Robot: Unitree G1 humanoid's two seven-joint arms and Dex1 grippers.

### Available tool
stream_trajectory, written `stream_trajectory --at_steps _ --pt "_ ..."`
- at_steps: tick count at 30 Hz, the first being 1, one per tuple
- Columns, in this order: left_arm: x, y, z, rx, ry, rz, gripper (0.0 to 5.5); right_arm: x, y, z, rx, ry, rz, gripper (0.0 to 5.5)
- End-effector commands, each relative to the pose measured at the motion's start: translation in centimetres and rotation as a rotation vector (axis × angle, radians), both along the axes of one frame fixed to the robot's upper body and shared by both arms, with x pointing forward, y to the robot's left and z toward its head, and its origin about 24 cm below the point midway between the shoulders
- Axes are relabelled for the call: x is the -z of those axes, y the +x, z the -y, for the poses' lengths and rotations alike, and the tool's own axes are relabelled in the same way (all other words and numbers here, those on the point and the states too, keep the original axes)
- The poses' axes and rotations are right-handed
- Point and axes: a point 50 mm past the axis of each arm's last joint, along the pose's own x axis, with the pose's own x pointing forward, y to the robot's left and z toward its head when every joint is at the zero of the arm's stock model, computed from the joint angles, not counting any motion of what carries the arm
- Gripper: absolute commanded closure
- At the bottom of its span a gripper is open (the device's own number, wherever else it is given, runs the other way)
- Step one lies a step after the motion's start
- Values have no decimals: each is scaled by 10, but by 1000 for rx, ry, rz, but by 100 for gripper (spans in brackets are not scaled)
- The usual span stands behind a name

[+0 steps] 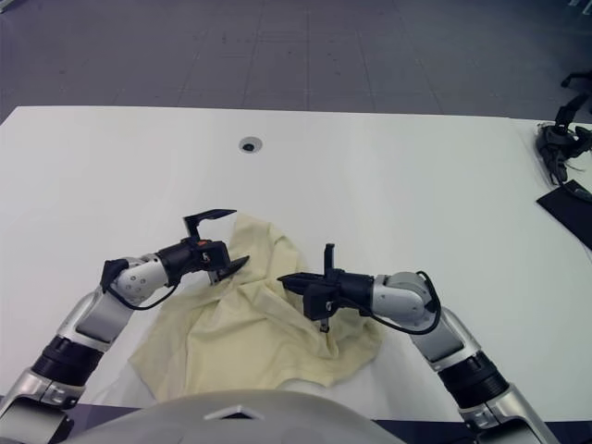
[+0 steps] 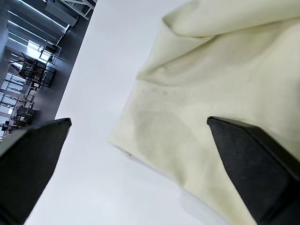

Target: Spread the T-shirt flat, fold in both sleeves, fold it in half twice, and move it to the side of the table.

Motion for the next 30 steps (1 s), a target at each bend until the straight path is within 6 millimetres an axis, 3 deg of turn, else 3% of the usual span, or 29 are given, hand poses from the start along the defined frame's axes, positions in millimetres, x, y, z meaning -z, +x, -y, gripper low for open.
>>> stream_trajectory --at_steps 1,6,14,17,21,25,27,30 --pt "6 -1 2 6 18 -27 10 -6 11 3 30 5 41 549" --pt "8 -1 3 8 18 -29 10 -26 37 16 130 15 183 549" --pt "12 -4 6 15 23 -35 10 -83 85 59 356 19 526 549" --pt "13 -5 6 15 24 -35 10 -99 95 72 420 30 608 549" --pt "14 -6 5 11 26 -36 10 -99 94 70 415 59 609 549" --pt "14 -9 1 5 29 -38 10 -103 83 56 353 164 573 549" --pt "14 -11 -2 -2 33 -40 10 -110 74 45 293 250 548 549" --pt "13 -13 -7 -18 40 -39 10 -108 43 15 90 351 418 549"
